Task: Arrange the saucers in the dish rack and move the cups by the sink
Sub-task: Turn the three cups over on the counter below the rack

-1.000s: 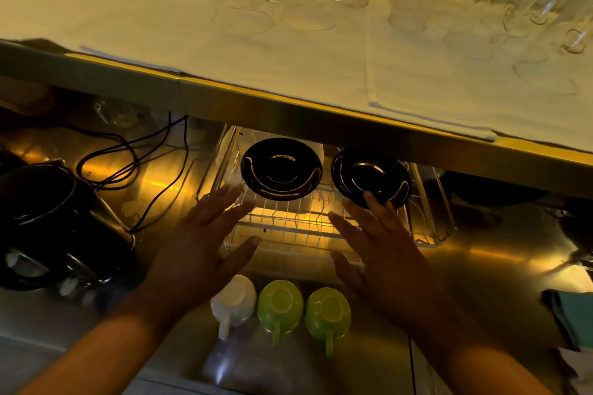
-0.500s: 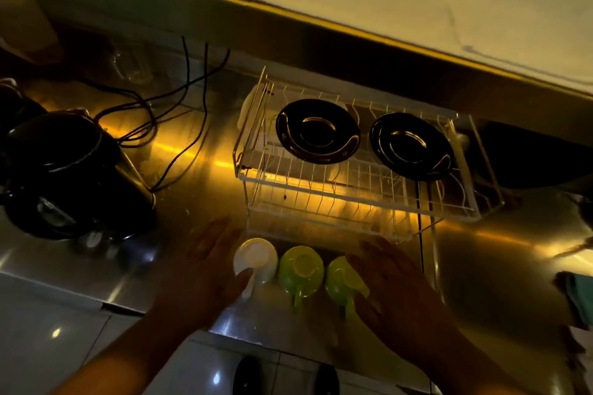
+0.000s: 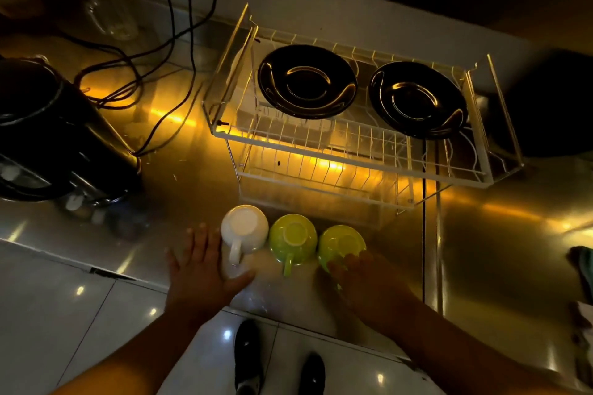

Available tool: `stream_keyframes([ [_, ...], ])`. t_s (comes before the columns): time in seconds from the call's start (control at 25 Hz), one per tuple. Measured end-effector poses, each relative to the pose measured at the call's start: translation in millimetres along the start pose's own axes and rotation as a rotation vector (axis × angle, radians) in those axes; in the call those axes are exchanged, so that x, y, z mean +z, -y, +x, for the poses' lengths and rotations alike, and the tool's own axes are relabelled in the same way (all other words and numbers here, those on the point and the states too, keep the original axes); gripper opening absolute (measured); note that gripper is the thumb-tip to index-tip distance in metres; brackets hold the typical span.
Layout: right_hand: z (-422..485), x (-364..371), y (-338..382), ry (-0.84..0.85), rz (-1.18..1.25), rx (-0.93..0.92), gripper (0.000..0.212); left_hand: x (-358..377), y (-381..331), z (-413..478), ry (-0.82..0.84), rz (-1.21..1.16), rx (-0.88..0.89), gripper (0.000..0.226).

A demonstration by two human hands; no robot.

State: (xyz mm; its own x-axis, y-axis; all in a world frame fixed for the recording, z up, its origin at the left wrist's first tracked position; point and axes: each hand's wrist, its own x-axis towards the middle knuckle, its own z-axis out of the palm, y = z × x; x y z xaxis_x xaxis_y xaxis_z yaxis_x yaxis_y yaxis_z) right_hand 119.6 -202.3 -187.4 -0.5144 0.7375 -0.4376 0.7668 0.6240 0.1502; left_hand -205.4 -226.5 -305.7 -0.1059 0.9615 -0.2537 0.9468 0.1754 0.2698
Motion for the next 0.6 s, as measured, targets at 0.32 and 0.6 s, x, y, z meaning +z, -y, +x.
stream_keyframes([
  [0.32,19,18,0,0.164,0.195,-0.072,0.017,7,-27,3,-0.071,0.014,-0.173,0.134],
  [0.6,24,-2,2,0.311,0.169,0.023,0.027,13,-26,6,-0.127,0.041,-0.169,0.125],
])
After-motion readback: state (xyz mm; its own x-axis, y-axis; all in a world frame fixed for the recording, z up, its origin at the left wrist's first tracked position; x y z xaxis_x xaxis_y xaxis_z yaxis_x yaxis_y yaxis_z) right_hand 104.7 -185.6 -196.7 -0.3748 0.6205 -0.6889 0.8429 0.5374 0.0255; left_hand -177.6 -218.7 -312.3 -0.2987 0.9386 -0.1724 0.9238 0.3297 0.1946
